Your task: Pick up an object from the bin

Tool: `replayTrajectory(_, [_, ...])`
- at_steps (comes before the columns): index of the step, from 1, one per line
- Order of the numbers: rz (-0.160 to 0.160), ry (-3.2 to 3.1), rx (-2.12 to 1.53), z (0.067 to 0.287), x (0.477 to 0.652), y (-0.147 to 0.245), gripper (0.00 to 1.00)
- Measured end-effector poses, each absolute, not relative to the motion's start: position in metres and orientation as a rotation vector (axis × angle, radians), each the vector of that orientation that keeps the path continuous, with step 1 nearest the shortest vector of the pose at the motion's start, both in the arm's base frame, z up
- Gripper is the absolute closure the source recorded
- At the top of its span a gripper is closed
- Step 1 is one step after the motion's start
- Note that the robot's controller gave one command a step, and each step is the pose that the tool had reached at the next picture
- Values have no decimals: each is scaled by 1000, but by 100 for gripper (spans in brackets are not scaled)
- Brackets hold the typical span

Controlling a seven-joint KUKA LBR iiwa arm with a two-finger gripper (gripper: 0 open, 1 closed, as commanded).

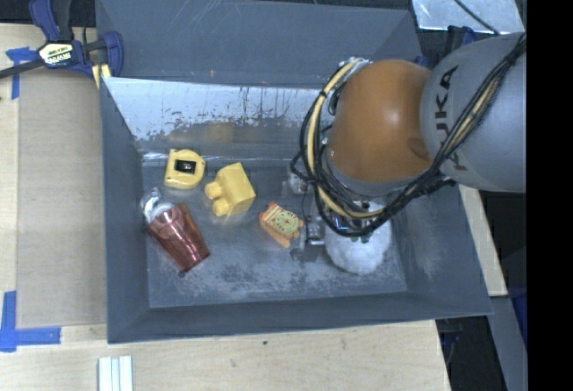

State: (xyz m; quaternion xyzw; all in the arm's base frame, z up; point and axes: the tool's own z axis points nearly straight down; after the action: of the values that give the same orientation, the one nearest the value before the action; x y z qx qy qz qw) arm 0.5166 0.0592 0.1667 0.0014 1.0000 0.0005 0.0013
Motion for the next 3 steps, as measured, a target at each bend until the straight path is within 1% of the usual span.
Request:
replayTrajectory(1, [1,3139,5,167,517,59,100])
replayTrajectory(2, [1,3139,5,167,517,59,0])
replayTrajectory(3, [1,3139,5,167,517,59,0])
